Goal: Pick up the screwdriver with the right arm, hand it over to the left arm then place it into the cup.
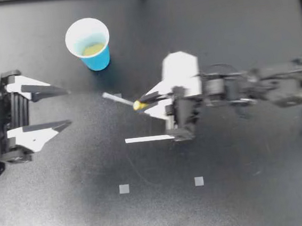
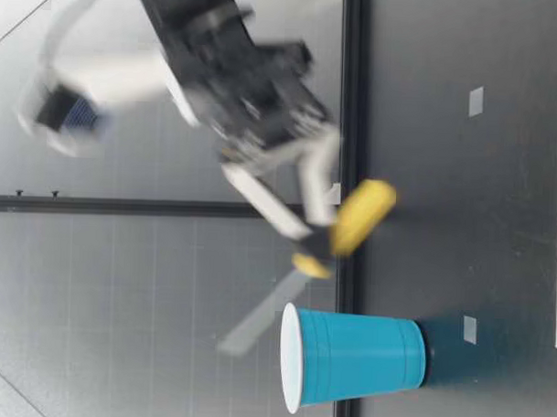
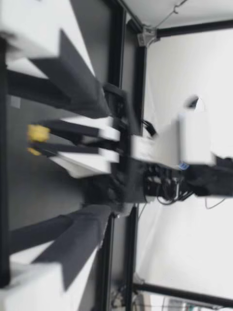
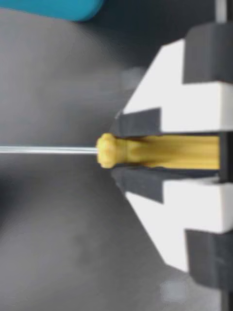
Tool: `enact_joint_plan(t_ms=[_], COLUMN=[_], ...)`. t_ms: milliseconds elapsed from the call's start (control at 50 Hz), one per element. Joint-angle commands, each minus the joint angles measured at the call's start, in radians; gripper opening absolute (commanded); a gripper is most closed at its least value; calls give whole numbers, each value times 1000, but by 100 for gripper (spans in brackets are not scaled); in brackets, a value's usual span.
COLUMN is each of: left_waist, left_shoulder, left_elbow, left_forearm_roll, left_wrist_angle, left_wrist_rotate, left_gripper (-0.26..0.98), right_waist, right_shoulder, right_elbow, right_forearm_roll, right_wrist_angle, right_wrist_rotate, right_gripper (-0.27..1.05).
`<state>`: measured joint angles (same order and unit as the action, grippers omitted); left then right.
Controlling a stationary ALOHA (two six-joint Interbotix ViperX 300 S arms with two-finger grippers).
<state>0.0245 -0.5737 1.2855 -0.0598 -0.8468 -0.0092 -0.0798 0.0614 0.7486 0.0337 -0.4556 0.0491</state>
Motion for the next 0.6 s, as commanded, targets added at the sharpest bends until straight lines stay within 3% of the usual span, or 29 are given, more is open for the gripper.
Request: enact_joint_plan(t_ms=[0, 580], left_waist=[2, 2], left_shoulder=[37, 196], left_elbow=[-37, -144], left_forearm_roll=[-11, -15], left_wrist_angle=[-43, -97], left_wrist_rotate=[2, -31], left_gripper=[71, 71], right_waist=[15, 49], right_shoulder=[-55, -46], right_elbow=[23, -31], right_forearm_roll=[2, -46], right_wrist_angle=[-115, -261], right_wrist_rotate=[0, -38], right_gripper=[5, 5])
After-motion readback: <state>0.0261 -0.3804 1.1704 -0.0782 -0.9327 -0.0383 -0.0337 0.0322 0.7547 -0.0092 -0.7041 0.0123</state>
